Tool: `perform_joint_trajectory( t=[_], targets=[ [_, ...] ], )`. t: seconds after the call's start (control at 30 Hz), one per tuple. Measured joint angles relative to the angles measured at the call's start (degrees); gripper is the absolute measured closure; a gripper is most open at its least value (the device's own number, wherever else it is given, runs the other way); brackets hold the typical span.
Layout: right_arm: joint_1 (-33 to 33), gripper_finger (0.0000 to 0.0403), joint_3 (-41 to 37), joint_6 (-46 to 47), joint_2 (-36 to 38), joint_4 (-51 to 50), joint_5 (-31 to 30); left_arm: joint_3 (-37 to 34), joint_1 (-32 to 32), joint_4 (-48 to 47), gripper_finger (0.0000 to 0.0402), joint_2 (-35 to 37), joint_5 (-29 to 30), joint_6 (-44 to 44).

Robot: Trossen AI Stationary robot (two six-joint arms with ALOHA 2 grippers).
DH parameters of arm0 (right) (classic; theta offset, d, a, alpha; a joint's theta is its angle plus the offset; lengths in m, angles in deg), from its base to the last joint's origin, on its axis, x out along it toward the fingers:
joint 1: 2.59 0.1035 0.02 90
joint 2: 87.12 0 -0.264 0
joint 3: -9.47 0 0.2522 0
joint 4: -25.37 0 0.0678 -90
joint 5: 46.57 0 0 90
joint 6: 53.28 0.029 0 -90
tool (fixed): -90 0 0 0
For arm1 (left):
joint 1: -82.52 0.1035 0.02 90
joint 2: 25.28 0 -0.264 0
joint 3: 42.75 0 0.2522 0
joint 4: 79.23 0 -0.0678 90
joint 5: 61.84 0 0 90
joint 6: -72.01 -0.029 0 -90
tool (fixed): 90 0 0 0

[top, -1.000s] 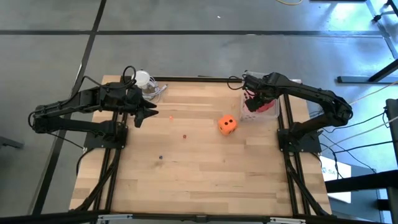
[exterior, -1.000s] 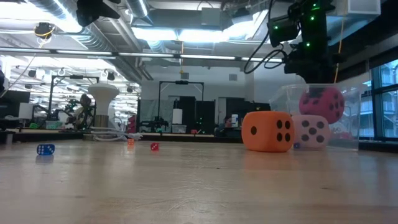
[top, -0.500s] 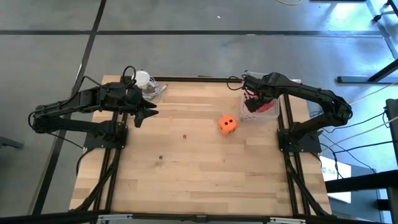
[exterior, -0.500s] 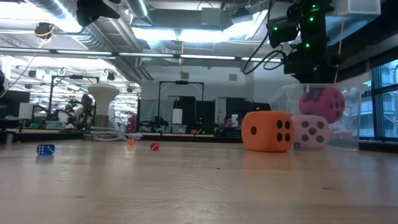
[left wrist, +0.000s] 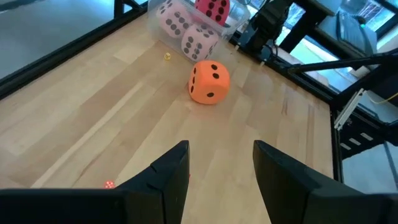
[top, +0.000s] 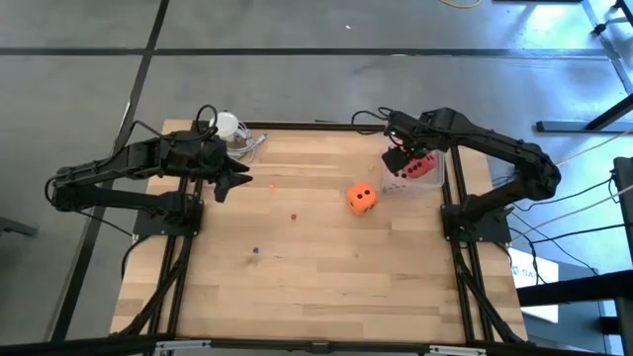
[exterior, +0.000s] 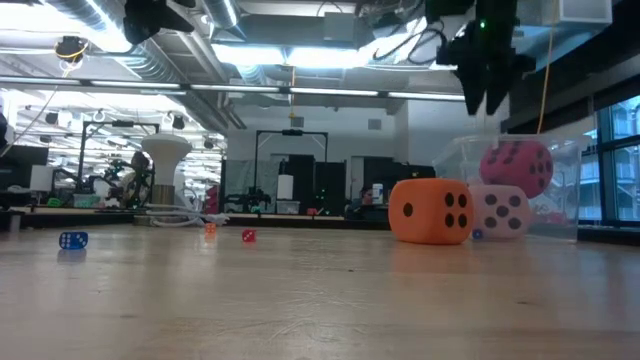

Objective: Pick & Place Dice
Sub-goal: Put the small orange die into the container

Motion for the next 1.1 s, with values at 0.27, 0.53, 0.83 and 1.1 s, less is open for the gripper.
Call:
perform_joint_trajectory(
  t=[0.27,0.53,0.83,1.1],
  targets=[
    [5.15,0.0169,5.25,4.26,1.08,-1.26,-0.22,0.0,0.02,-0.66,0.0233,-10.06,1.18,-6.58],
    [15.18,0.0169,7.16,15.08,6.84,-5.15,-2.52,0.04,2.96,-6.64,0.0227,-19.69,8.44,-18.19],
    [29.54,0.0169,7.16,28.81,10.42,-5.48,-9.11,0.04,7.59,-7.29,0.0178,-30.36,3.24,-28.53],
    [39.77,0.0169,7.16,35.02,10.03,-5.45,-15.21,0.02,9.53,-5.01,0.0175,-39.91,2.17,-34.53]
  ],
)
